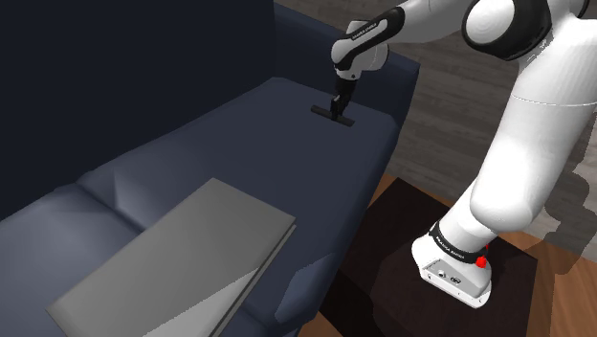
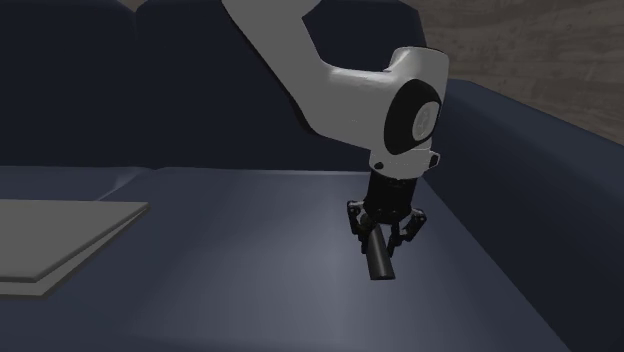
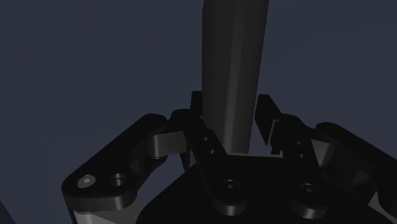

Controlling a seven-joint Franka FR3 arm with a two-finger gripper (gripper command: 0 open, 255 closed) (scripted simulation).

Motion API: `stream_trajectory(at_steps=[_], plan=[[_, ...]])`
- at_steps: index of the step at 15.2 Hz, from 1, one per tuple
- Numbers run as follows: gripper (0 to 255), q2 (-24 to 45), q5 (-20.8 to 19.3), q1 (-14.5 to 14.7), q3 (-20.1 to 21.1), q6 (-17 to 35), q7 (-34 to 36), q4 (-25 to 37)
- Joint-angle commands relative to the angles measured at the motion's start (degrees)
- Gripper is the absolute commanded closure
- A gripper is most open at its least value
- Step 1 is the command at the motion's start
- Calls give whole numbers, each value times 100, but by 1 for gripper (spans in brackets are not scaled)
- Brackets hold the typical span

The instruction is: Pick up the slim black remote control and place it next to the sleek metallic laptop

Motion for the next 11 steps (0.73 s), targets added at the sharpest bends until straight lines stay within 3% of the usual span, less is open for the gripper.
stream_trajectory(at_steps=[1, 11], plan=[[255, 14, 5, 4, 7, 1, 0, -15], [255, -274, -143, 38, -39, -466, 124, 187]])
